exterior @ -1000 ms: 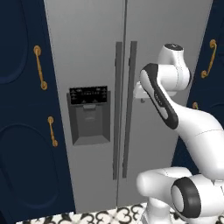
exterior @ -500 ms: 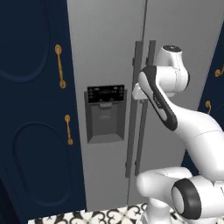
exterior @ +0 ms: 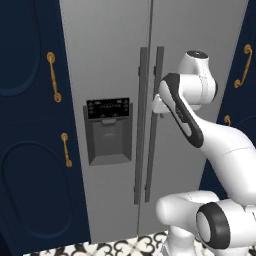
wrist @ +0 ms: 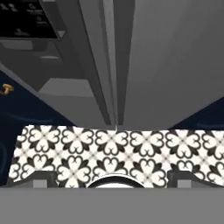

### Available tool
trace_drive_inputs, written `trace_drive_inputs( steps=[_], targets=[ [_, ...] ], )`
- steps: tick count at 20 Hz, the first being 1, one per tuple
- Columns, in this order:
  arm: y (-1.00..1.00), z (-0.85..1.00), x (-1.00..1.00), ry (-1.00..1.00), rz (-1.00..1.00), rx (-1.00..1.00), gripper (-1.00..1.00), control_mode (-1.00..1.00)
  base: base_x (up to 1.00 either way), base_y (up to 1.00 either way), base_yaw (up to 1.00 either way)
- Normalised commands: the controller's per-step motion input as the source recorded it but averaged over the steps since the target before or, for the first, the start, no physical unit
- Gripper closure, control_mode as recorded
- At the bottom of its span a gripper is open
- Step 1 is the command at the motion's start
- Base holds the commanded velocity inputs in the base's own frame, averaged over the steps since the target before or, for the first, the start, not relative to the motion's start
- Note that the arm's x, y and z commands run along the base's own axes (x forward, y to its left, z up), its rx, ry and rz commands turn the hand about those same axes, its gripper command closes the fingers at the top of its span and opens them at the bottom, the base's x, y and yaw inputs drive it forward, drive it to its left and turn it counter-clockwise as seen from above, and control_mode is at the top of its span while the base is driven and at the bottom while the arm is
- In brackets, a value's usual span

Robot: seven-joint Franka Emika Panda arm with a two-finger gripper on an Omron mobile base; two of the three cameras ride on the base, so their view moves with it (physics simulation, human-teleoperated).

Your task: Take the strawberry from the fridge and place it on top of the pancake, located on the dining counter.

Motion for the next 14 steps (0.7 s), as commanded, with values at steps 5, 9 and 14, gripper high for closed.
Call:
trace_drive_inputs(
  steps=[5, 9, 14],
  targets=[
    [-0.10, -0.22, 0.39, -0.23, -0.12, 0.00, -1.00, -1.00, 0.00, 0.00, 0.00],
    [0.00, -0.01, 0.67, -0.48, -0.08, -0.03, -1.00, -1.00, 0.00, 0.00, 0.00],
    [0.05, 0.22, 0.59, -0.33, -0.01, -0.06, -1.00, -1.00, 0.00, 0.00, 0.00]
  ],
)
